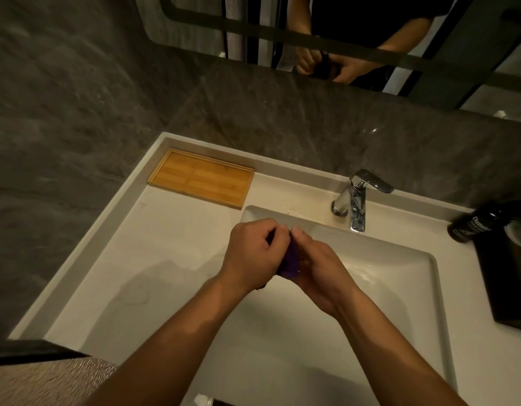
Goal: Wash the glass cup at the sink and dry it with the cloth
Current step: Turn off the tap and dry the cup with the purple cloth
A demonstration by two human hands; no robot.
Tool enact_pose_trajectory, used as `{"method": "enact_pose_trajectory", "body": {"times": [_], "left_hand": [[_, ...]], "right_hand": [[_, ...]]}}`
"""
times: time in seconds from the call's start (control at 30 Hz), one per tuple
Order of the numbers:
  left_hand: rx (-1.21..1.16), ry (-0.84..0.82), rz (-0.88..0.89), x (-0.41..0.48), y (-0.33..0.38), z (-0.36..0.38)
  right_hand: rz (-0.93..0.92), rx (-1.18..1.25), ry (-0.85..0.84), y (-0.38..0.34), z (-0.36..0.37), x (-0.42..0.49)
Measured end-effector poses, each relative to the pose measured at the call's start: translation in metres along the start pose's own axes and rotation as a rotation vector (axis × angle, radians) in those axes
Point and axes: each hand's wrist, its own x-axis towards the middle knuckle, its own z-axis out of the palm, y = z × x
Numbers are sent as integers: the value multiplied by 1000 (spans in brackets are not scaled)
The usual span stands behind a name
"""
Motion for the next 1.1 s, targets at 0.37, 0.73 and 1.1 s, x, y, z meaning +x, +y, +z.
{"method": "enact_pose_trajectory", "body": {"times": [0.37,0.73,1.1], "left_hand": [[-198,168,-37,-7,3,-8],[-301,325,-2,-24,5,-1],[-139,178,-33,3,1,-13]], "right_hand": [[66,40,-28,-11,10,1],[266,333,-105,-13,12,2],[63,82,1,-10,18,11]]}}
